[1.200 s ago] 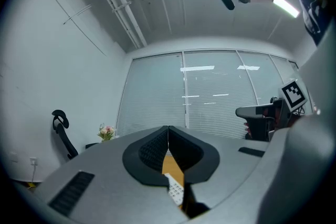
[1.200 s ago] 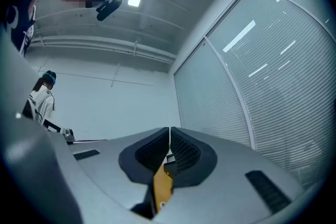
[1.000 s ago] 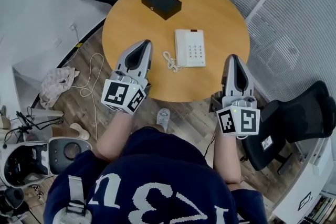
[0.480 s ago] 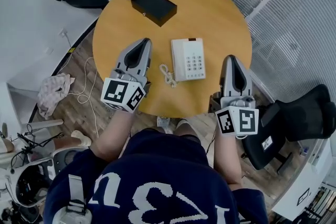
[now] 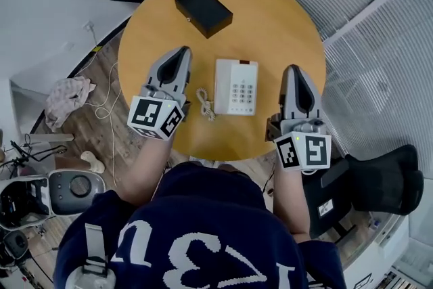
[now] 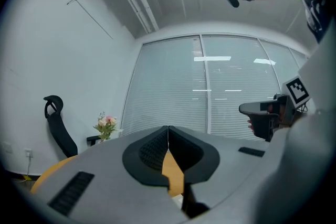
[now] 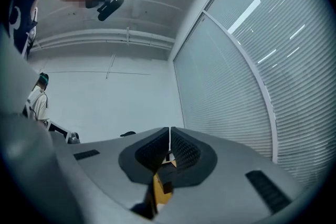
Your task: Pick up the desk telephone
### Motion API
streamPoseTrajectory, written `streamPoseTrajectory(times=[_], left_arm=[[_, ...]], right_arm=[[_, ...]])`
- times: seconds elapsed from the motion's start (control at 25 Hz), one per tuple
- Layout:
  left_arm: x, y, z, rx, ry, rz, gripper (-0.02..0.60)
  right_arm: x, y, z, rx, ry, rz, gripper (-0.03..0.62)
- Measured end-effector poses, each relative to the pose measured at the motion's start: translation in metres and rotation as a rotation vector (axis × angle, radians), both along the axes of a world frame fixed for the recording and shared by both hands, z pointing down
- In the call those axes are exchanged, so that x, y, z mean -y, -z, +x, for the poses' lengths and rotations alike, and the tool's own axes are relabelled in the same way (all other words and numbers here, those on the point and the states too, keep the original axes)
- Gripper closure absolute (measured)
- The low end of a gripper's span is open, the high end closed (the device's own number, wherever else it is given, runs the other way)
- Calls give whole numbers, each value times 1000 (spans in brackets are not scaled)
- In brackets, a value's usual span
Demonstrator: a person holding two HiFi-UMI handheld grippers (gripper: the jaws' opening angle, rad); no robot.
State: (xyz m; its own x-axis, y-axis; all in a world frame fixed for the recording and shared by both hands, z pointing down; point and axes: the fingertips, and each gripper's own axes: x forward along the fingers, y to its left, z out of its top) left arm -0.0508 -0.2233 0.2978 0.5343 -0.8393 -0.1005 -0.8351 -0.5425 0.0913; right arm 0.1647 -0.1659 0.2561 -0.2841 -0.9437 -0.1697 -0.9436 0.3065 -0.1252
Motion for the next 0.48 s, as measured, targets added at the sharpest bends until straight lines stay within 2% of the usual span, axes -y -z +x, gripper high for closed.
streamPoseTrajectory(times=[0.28,0.48], left_arm=[[20,-5,4,-3,53,-12,566],[29,-24,7,-3,27,-64,566]], right_arm=[[32,-10,10,29,58,-31,563],[44,-25,11,21,43,-70,563]])
